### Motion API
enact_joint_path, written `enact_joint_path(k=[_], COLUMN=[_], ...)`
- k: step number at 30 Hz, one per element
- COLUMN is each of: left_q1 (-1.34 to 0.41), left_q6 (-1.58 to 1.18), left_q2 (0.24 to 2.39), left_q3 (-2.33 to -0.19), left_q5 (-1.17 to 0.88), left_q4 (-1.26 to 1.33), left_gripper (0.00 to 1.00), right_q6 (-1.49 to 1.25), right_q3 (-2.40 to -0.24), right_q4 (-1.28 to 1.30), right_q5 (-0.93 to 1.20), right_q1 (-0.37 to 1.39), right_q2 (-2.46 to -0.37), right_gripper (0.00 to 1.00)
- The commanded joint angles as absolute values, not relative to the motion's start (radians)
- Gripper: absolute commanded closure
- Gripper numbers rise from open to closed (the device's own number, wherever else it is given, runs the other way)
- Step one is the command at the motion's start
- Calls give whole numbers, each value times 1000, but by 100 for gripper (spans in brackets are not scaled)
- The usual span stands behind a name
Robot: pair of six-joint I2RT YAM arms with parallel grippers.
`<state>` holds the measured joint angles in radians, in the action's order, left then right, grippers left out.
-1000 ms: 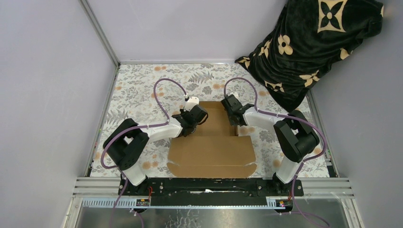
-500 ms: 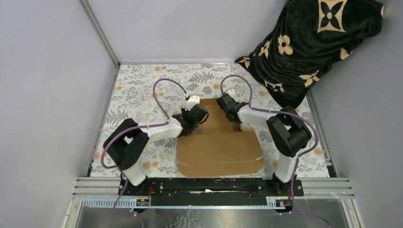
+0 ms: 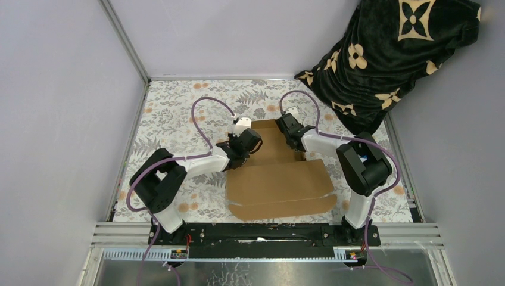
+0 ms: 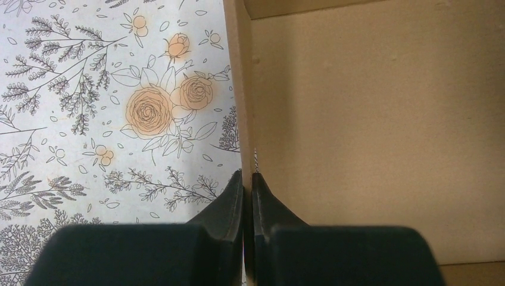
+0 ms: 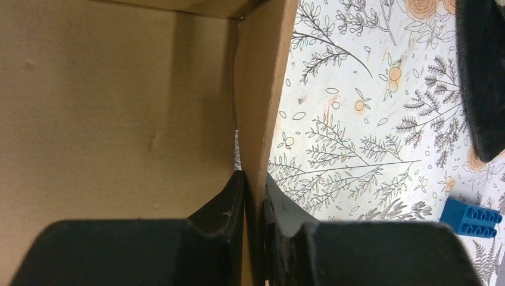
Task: Fold the paper box
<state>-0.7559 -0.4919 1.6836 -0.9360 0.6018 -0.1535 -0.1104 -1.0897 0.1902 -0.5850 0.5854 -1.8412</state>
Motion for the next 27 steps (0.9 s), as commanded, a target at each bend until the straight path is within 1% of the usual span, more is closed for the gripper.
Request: enact_joint_path(k=[1,4,7,8,9,10,11,13,15,17,19,22,27], left_q1=[-727,-726,-727,-726,-727,-727,-727,-726,-727,-727,-727,-727,-726], left_q6=[-426,-425,-423,-423,-423,-423,-423,-423,-422,-420,-415,-410,-408], left_q2=[1701,1703,1712,1718,1728,1731,1739,1753,1764,1778,1790,1811,1847], left_q3=[-939,-941,-950,-956,-963,-969,-974,-983,-992,-1006,-1020,-1043,-1067], left_q5=[697,700,698,697,696,695,695,695,696,703,710,727,750], left_q4=[-284,-285,-289,-290,-291,-293,-294,-296,-297,-305,-313,-328,-350], left_gripper=[100,100,100,100,100,100,100,100,99,99,99,99,98], right_q6=[-5,-9,-43,-50,-56,-61,-68,-69,-73,-76,-80,-86,-85], right_q3=[-1115,-1105,-1094,-1092,-1090,-1087,-1083,-1081,-1085,-1089,-1091,-1094,-1092], right_q4=[293,285,278,274,268,265,264,257,259,263,263,272,286], right_q5=[-806,-774,-670,-628,-584,-556,-532,-478,-452,-419,-397,-372,-356], right_q1=[524,518,499,492,485,479,474,467,464,459,459,459,459], right_q2=[-1876,-1891,-1884,-1880,-1873,-1863,-1854,-1830,-1810,-1788,-1762,-1726,-1677], right_gripper=[100,100,100,96,86,80,78,69,64,56,54,50,48])
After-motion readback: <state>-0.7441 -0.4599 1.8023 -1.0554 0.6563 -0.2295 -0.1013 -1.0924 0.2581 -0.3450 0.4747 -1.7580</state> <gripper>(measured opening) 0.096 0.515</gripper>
